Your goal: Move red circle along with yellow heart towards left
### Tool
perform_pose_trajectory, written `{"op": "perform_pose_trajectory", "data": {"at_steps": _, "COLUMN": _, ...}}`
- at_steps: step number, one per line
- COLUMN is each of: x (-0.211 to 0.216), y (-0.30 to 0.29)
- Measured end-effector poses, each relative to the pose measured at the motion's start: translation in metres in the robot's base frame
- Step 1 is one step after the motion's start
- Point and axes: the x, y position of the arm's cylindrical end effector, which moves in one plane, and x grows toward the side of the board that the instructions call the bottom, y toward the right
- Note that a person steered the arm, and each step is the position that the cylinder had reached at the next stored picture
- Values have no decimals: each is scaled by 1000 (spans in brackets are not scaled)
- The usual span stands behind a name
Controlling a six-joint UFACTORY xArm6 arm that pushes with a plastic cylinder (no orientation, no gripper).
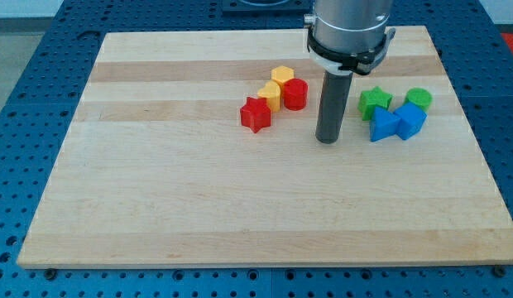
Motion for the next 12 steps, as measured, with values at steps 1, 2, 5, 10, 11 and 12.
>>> {"op": "perform_pose_trajectory", "data": {"at_steps": 1, "x": 0, "y": 0}}
{"op": "perform_pose_trajectory", "data": {"at_steps": 2, "x": 26, "y": 0}}
{"op": "perform_pose_trajectory", "data": {"at_steps": 5, "x": -50, "y": 0}}
{"op": "perform_pose_trajectory", "data": {"at_steps": 10, "x": -71, "y": -1}}
{"op": "perform_pose_trajectory", "data": {"at_steps": 11, "x": -80, "y": -10}}
{"op": "perform_pose_trajectory", "data": {"at_steps": 12, "x": -86, "y": -31}}
